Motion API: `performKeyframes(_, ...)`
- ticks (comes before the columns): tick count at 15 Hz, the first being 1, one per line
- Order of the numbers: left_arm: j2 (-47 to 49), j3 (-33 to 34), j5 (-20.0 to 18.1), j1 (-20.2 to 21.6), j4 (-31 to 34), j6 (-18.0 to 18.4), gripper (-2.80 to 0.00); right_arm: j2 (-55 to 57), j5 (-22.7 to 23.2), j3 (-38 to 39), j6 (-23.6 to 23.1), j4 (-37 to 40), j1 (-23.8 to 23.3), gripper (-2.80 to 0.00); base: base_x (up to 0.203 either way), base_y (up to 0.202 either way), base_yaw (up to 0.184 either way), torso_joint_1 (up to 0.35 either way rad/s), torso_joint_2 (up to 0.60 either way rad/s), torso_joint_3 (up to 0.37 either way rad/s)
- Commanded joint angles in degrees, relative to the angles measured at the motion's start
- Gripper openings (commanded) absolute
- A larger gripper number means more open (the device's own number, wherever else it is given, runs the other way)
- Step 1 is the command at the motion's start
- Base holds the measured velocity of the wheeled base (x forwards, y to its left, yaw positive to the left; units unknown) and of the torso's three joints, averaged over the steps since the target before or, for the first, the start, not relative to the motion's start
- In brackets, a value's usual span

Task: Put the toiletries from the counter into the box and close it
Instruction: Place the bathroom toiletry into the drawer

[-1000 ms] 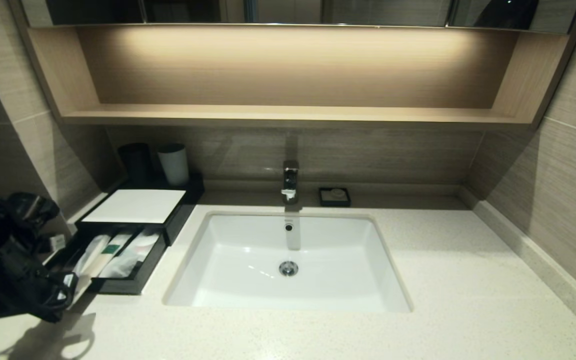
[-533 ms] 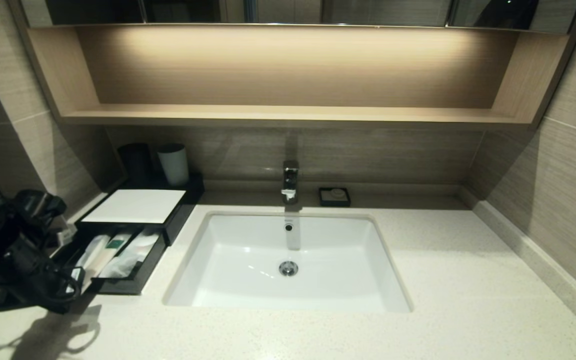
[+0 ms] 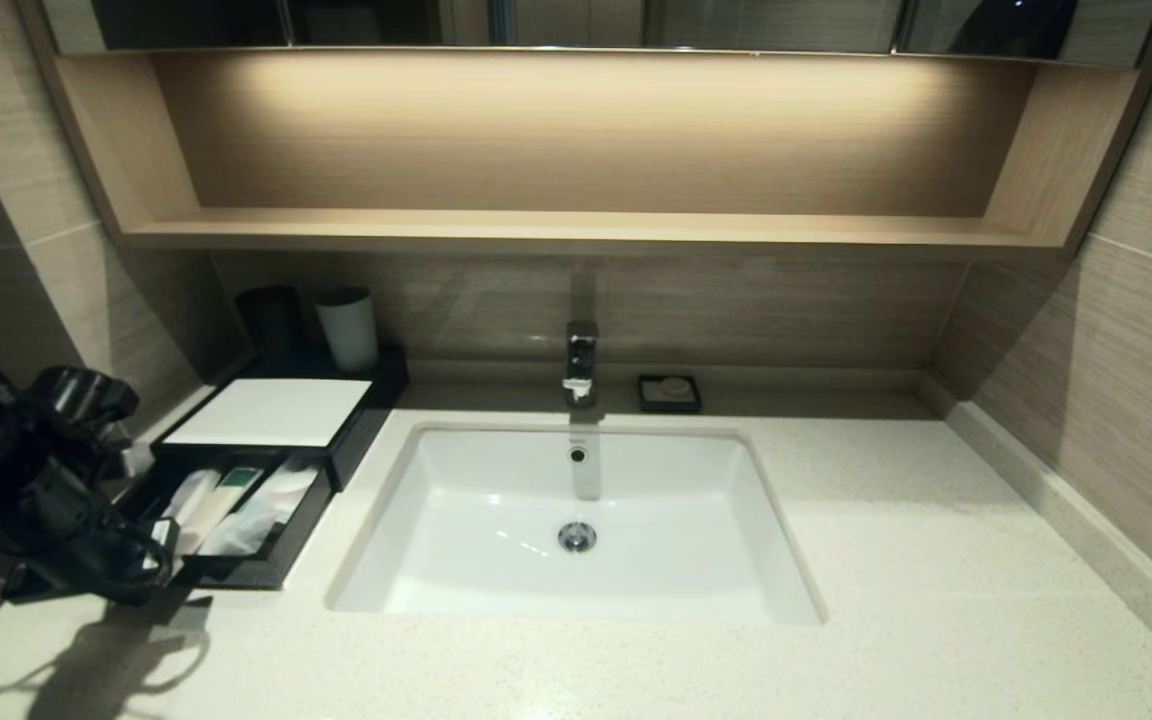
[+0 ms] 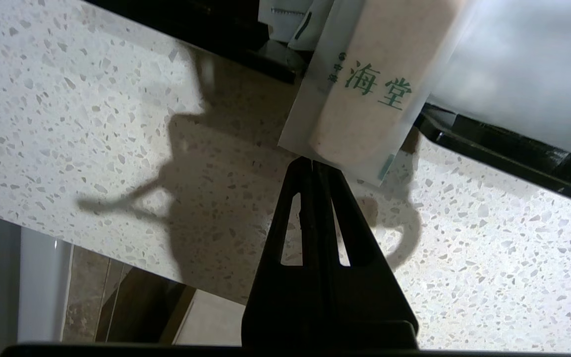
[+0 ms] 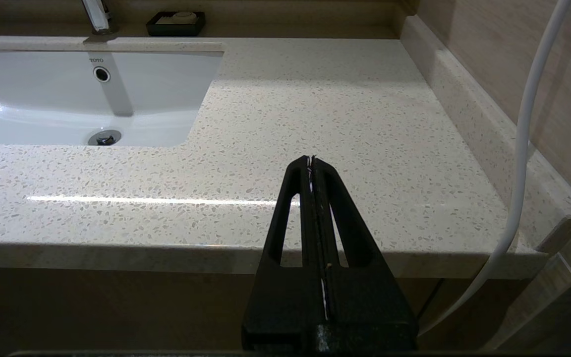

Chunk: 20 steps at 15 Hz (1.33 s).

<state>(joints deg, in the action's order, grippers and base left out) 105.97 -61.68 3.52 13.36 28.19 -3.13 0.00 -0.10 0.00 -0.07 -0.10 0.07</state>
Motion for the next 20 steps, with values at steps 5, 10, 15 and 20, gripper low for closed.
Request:
performKeyframes(5,1.2,0.1,0.1,-0.6,-0.9,0.0,-2.8,-0.1,0.0,0.1,0.0,0.0,0.0,-2.8,0.0,0.0,0.0,0.0,0.0,0.0)
performKeyframes(10,0.9,0.1,0.0,-1.2,-1.7,-0.8,-2.8,0.0,0.0,0.1,0.0,0.0,0.0,-2.8,0.0,0.0,0.0,0.0,0.0,0.0)
performKeyframes(15,0.6,-0.1,0.0,-1.2,-2.5,-0.8,-2.8,0.0,0.0,0.1,0.0,0.0,0.0,-2.8,0.0,0.0,0.0,0.0,0.0,0.0)
performKeyframes(20,0.9,0.1,0.0,-1.2,-3.3,-0.9,-2.8,-0.1,0.0,0.1,0.0,0.0,0.0,-2.8,0.0,0.0,0.0,0.0,0.0,0.0)
